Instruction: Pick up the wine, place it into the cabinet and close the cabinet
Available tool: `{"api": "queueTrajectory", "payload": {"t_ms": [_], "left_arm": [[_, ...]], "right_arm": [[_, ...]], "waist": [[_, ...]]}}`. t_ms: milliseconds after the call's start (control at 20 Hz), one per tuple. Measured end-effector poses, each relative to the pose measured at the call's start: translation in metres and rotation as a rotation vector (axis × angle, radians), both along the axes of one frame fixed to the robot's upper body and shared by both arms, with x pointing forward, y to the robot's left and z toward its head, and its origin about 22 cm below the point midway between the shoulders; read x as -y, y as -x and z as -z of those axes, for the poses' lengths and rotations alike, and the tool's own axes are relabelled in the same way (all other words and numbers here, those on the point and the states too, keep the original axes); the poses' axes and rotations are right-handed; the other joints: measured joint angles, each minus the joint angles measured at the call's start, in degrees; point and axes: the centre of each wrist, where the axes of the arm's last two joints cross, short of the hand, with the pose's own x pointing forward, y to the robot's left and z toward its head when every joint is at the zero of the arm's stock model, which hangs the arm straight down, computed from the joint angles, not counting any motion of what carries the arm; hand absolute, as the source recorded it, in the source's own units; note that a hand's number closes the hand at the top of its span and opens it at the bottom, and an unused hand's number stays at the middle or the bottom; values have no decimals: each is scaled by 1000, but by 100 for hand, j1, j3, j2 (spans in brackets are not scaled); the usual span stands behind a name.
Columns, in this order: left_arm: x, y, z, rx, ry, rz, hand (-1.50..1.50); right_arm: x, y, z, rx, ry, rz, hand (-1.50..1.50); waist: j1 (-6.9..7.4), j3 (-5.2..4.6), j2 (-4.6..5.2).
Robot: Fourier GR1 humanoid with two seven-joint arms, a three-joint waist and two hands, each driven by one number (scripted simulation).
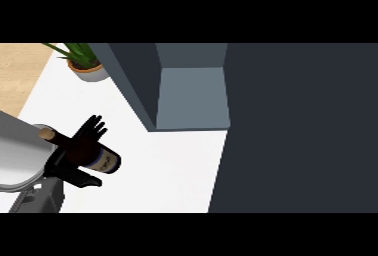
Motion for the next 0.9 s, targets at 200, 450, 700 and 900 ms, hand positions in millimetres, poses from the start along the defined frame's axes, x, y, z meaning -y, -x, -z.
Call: {"api": "queueTrajectory", "payload": {"t_ms": [200, 450, 700, 900], "left_arm": [[3, -2, 3, 7, 29, -13, 150], [8, -4, 6, 31, 21, -26, 150], [9, 0, 8, 92, -10, -63, 150], [30, 12, 19, 195, -10, -168, 150]], "right_arm": [[-1, 0, 0, 3, -7, 1, -150], [-1, 1, 2, 7, -7, 3, -150], [-1, 2, 4, 6, -1, 8, -150], [2, 0, 4, 22, 8, 27, -150]], "waist": [[4, -1, 0], [9, -1, 3], [23, 2, -4], [63, 28, -35]]}}
